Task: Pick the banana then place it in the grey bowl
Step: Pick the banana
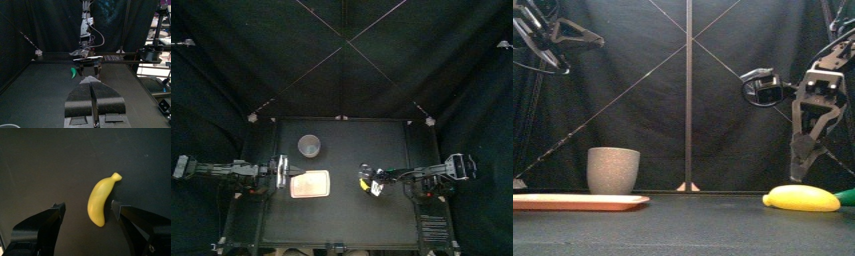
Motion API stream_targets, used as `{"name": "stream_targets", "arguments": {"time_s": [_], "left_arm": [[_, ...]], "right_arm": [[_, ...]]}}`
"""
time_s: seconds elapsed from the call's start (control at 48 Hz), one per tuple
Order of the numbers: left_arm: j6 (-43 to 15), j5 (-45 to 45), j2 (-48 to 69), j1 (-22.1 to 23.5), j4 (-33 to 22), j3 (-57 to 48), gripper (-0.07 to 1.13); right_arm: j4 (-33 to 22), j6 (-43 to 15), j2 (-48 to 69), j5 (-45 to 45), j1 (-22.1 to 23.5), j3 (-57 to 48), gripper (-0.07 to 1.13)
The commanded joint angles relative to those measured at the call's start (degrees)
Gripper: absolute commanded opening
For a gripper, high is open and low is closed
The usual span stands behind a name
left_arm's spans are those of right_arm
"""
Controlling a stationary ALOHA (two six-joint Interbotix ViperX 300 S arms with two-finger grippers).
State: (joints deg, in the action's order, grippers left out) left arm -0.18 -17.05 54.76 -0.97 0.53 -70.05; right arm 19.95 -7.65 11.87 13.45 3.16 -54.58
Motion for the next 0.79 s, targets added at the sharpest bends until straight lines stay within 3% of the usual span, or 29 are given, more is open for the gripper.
{"name": "stream_targets", "arguments": {"time_s": [0.021,0.417,0.688,0.792], "left_arm": [[0.0,-0.3,-0.3,-0.1,0.0,0.7,0.02],[0.0,-0.2,-0.3,-0.2,-0.1,0.2,0.02],[0.0,-0.2,-0.3,-0.2,-0.1,-0.4,0.02],[0.0,-0.3,-0.3,-0.2,-0.1,-0.4,0.02]], "right_arm": [[-1.2,0.0,-2.1,2.3,2.4,2.3,1.06],[-2.3,-0.1,-10.5,9.6,4.0,7.9,1.01],[-2.2,0.0,-10.4,10.6,3.3,9.1,0.64],[-2.4,0.1,-9.8,10.0,2.7,10.7,0.56]]}}
